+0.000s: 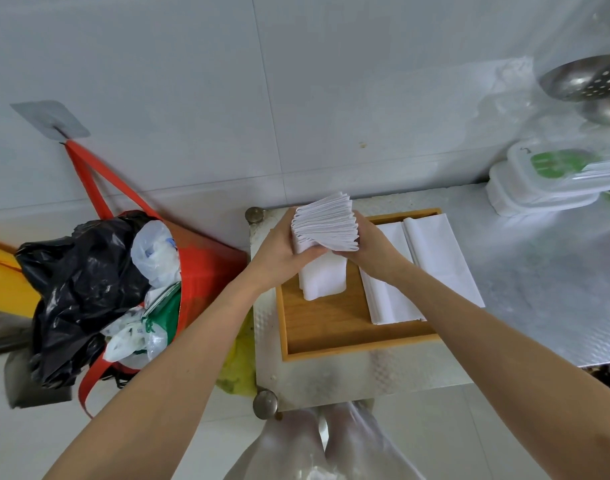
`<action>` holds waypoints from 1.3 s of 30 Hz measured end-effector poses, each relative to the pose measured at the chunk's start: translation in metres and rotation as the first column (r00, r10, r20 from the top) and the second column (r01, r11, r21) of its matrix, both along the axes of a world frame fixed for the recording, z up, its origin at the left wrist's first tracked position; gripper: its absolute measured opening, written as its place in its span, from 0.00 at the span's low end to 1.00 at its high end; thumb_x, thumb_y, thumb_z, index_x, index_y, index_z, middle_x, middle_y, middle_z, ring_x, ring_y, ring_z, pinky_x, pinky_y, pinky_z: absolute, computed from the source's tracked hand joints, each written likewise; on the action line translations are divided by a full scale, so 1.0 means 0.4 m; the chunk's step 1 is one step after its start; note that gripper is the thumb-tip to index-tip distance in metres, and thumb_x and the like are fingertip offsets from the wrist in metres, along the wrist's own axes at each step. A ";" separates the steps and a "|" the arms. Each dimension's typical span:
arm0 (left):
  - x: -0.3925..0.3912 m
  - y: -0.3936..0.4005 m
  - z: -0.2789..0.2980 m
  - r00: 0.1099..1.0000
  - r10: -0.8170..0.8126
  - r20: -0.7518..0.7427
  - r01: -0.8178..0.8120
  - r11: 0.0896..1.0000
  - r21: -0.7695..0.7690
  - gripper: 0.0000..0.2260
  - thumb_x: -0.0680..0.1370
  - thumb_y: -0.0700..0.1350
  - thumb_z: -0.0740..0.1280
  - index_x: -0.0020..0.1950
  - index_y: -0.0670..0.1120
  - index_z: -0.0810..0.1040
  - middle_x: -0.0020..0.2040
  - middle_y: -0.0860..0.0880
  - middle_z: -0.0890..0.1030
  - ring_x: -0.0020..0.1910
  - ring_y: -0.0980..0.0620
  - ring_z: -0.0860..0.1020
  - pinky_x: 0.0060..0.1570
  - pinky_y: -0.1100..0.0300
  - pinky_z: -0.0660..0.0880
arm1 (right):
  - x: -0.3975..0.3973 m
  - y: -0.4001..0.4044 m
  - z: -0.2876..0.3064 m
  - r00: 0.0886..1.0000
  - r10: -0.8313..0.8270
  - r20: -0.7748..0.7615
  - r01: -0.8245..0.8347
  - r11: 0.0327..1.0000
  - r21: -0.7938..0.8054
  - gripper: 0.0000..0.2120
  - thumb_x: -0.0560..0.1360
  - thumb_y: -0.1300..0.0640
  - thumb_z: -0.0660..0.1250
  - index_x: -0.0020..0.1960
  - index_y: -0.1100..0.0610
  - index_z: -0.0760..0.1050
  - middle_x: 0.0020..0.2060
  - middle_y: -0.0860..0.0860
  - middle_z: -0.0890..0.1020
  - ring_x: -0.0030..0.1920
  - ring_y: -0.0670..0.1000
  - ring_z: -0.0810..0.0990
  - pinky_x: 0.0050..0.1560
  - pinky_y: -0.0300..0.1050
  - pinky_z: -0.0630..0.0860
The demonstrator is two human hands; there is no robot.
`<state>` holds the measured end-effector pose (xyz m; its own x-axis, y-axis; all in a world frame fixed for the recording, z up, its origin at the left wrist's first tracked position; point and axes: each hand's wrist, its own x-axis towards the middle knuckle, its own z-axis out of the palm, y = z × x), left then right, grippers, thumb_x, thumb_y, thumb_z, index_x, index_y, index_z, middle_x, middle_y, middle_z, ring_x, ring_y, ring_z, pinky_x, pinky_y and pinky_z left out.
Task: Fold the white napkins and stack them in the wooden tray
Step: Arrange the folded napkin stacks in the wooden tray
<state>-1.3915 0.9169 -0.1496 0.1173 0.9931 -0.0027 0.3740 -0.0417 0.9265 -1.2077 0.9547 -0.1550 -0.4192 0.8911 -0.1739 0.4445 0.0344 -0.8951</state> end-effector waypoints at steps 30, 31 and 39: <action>0.104 -0.094 -0.085 0.883 0.468 0.028 -0.382 0.754 -0.534 0.26 0.83 0.57 0.47 0.79 0.52 0.46 0.78 0.50 0.56 0.75 0.49 0.60 0.73 0.52 0.59 | -0.064 -0.117 -0.099 0.951 -0.272 0.147 0.309 0.831 -0.462 0.28 0.81 0.40 0.50 0.77 0.51 0.54 0.73 0.52 0.65 0.71 0.56 0.66 0.71 0.59 0.64; 0.111 -0.108 -0.090 0.870 0.490 0.062 -0.385 0.752 -0.536 0.26 0.83 0.56 0.47 0.79 0.52 0.46 0.77 0.50 0.58 0.73 0.49 0.63 0.72 0.51 0.61 | -0.061 -0.122 -0.103 0.952 -0.273 0.138 0.305 0.811 -0.499 0.29 0.80 0.37 0.48 0.77 0.50 0.54 0.73 0.52 0.65 0.71 0.57 0.66 0.71 0.60 0.64; 0.132 -0.131 -0.100 0.847 0.523 0.098 -0.394 0.740 -0.545 0.24 0.83 0.55 0.47 0.79 0.54 0.49 0.73 0.48 0.64 0.68 0.48 0.69 0.67 0.47 0.69 | -0.039 -0.136 -0.102 0.915 -0.404 -0.019 0.275 0.656 -0.703 0.23 0.78 0.34 0.51 0.60 0.47 0.72 0.54 0.52 0.81 0.53 0.54 0.81 0.58 0.53 0.77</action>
<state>-1.3386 0.8645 -0.1894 -0.2913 0.7952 -0.5318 0.0017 0.5564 0.8309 -1.2234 0.9004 -0.1958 -0.1899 0.6427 -0.7422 0.1509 -0.7279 -0.6689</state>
